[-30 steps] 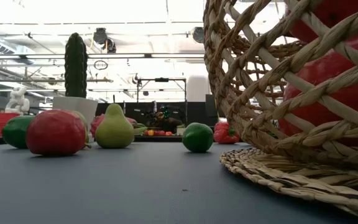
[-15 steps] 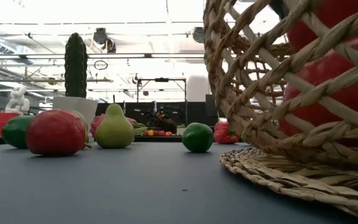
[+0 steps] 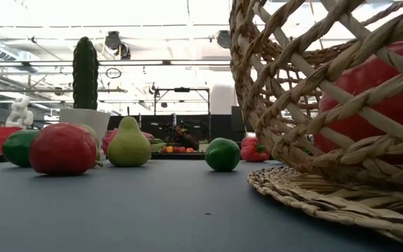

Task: Build produce basket
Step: Put the red apple into the brown basket, then put the pink dragon fruit into the brown basket

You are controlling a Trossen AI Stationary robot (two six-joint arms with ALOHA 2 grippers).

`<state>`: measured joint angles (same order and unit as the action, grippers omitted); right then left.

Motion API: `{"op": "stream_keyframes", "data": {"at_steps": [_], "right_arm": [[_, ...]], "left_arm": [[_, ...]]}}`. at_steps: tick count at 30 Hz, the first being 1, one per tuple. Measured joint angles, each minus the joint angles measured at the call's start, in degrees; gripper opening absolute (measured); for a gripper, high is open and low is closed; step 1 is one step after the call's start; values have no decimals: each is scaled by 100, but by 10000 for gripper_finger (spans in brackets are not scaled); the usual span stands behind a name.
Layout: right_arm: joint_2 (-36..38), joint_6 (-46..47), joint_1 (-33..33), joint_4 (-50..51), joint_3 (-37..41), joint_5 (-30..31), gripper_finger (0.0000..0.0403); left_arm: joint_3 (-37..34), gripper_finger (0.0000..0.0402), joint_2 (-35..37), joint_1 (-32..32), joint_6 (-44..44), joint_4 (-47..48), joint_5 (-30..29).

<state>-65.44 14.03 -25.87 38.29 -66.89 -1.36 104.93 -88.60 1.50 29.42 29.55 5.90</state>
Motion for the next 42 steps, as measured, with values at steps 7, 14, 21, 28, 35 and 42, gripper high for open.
{"op": "stream_keyframes", "data": {"at_steps": [7,14,21,28,35,42], "right_arm": [[20,868,38,-29,0,6,400],[15,1697,40,-52,0,288,400],[14,2938,38,-33,0,272,400],[-135,3333,38,-7,4,276,400],[-288,3621,38,-67,4,281,400],[-291,3626,38,-8,4,275,400]], "left_arm": [[-24,259,-632,528,-455,-683,469],[-27,124,-1314,616,-800,-872,473],[-18,16,-2024,599,-991,-1278,463],[-11,17,-2528,599,-982,-1434,1030],[-22,7,-2702,624,-1118,-880,1129],[-22,15,-2786,624,-1110,-885,1207]]}}
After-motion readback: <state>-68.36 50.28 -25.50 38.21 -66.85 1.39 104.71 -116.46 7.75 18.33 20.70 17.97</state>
